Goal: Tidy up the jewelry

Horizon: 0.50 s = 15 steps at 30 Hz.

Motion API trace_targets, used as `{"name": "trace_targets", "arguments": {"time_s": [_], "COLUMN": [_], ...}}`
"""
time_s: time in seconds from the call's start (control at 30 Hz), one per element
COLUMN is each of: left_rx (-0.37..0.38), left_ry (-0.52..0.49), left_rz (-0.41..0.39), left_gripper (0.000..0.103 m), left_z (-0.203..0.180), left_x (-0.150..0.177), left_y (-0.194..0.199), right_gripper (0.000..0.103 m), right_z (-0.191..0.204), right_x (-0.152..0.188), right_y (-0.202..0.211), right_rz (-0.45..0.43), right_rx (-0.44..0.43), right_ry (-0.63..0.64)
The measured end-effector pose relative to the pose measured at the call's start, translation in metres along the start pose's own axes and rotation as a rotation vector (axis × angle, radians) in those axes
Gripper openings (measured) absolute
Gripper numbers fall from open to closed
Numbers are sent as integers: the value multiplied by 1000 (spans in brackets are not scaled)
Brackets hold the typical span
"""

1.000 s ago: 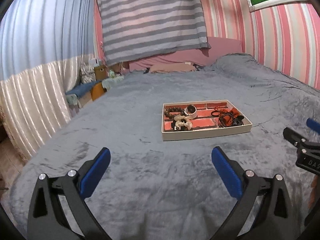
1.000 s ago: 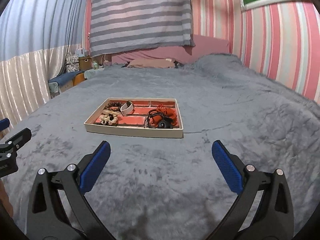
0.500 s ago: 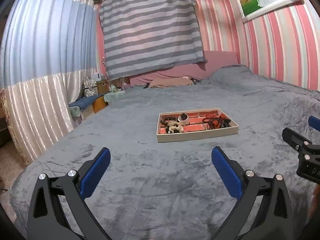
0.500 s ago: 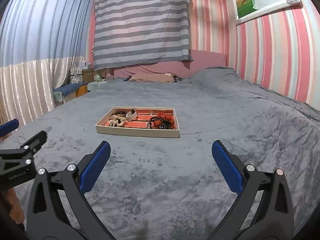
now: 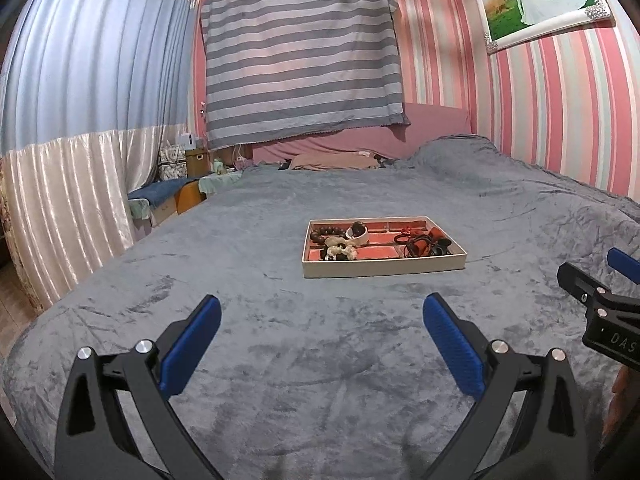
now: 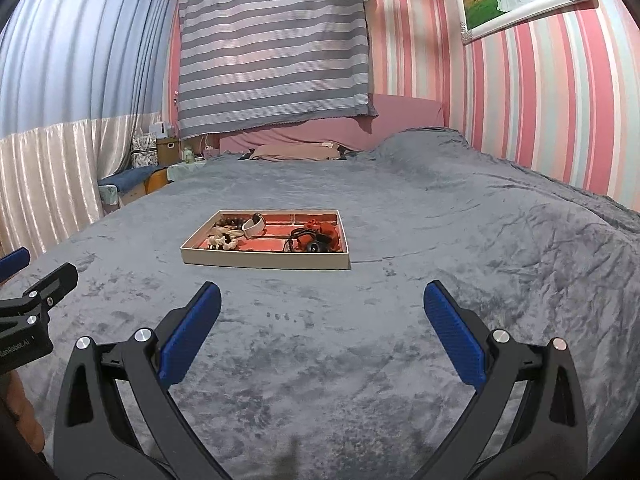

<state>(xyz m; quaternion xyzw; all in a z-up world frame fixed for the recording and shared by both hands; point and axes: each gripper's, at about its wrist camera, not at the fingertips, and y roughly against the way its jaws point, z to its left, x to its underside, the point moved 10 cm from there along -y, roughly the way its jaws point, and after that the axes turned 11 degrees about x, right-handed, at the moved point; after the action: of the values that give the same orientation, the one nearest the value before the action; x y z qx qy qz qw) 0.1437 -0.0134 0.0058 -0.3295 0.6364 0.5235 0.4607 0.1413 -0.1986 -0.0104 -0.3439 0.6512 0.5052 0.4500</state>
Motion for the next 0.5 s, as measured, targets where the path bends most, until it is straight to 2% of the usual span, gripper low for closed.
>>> {"name": "trace_targets", "arguments": {"time_s": [0.5], "left_rx": [-22], "left_ry": [0], "left_rz": [-10], "left_gripper": [99], "left_z": [6], "left_x": [-1], "left_y": [1], "right_gripper": [99], "right_z": [0], "right_x": [-2], "right_y": [6], "right_rz": [-26], "right_rx": [14], "right_ry": [24]}}
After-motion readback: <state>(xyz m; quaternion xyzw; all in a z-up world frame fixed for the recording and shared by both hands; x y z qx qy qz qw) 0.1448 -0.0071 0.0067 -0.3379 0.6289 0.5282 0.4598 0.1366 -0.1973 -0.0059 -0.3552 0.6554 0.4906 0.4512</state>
